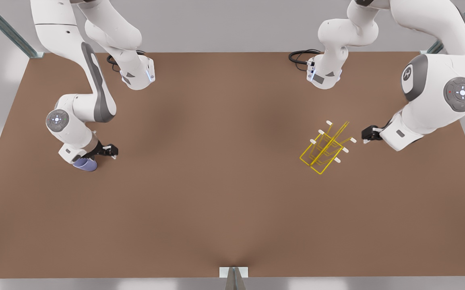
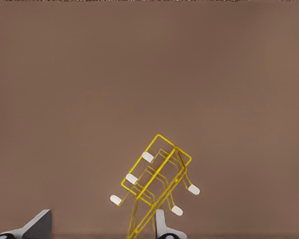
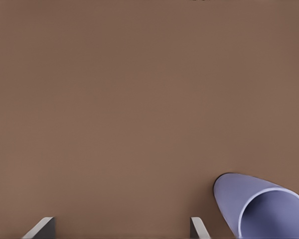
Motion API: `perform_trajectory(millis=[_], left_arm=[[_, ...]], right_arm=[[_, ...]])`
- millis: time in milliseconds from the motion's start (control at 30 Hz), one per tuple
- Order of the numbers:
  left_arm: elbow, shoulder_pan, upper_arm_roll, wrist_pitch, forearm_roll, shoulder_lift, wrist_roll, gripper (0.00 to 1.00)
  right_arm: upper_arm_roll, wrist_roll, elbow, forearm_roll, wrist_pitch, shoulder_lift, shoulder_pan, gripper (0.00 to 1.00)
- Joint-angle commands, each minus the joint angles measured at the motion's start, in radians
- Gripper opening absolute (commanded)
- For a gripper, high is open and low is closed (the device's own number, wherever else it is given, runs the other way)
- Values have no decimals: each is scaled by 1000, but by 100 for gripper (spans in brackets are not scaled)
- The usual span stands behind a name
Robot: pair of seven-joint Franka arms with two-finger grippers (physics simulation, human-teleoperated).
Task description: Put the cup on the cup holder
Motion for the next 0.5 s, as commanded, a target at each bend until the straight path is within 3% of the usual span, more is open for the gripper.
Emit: perform_trajectory(millis=[0, 200, 467], left_arm=[[29, 0, 1, -62, 1, -12, 2, 100], [92, -14, -15, -145, -11, -55, 1, 100], [117, -32, -31, -151, 4, 5, -3, 100]], right_arm=[[5, 25, -13, 6, 26, -13, -8, 100], [6, 22, -66, 3, 95, -16, -54, 100], [13, 105, -82, 7, 106, -1, -97, 100]])
